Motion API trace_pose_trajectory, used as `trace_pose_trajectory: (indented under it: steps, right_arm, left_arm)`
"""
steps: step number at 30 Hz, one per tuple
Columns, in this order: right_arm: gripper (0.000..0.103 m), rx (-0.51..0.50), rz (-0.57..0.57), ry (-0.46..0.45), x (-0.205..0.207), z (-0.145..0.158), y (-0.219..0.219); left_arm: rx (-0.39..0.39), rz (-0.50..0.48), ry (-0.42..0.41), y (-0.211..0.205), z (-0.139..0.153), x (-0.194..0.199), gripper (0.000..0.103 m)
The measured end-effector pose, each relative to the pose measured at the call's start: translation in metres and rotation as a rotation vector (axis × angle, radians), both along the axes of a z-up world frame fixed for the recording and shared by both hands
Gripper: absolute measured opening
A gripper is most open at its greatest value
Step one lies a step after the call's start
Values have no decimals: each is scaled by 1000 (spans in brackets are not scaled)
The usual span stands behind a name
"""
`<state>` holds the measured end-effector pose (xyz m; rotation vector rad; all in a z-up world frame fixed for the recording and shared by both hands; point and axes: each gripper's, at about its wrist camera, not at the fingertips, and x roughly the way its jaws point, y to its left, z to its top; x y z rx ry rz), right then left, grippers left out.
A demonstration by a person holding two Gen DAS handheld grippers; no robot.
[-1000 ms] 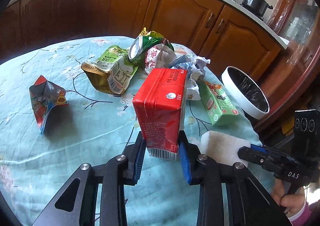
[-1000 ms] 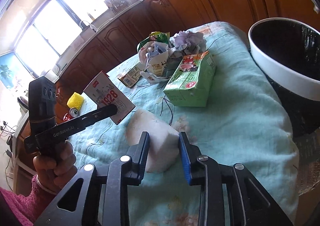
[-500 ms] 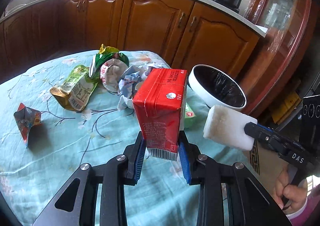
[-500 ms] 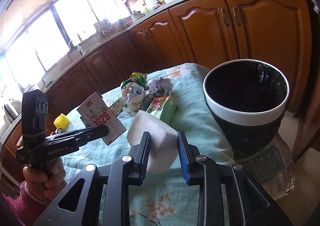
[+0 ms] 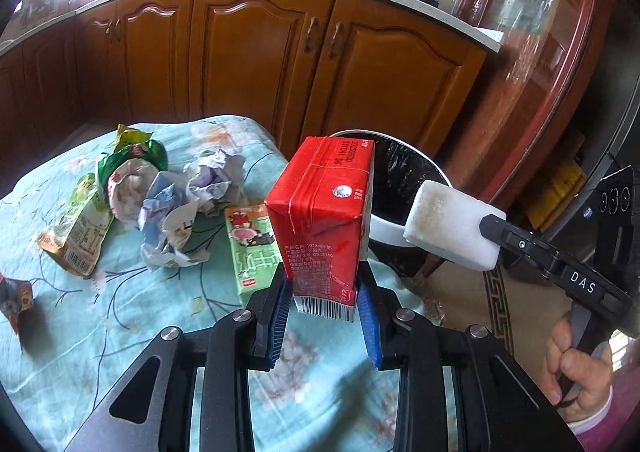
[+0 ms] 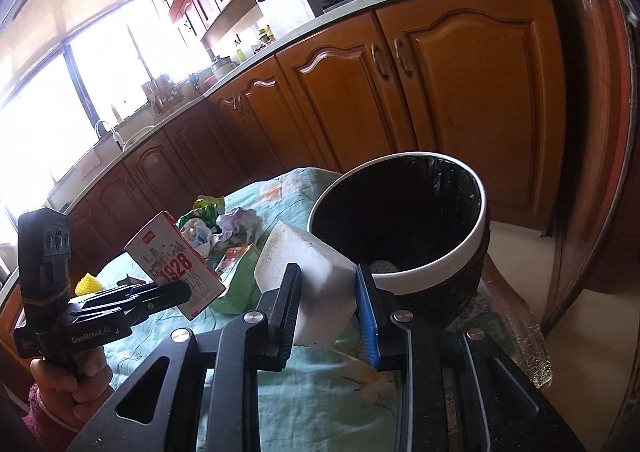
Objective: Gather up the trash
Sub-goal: 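Carry the red-and-white carton and foam block over the bin and release both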
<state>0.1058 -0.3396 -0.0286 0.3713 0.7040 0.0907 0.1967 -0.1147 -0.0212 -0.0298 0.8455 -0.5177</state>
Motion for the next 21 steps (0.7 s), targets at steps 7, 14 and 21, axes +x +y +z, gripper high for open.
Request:
trace_pose_trajectory:
  steps: [7, 14, 21]
  right_arm:
    - [28, -33, -56, 8, 19, -3, -28]
    - [28, -77, -88, 15, 37, -3, -46]
    - [28, -111, -101, 43, 61, -8, -55]
  left_arm:
    - [11, -37, 4, -39, -4, 32, 30]
    - [37, -59, 7, -74, -10, 68, 30]
    - [64, -69, 21, -104, -18, 101, 30]
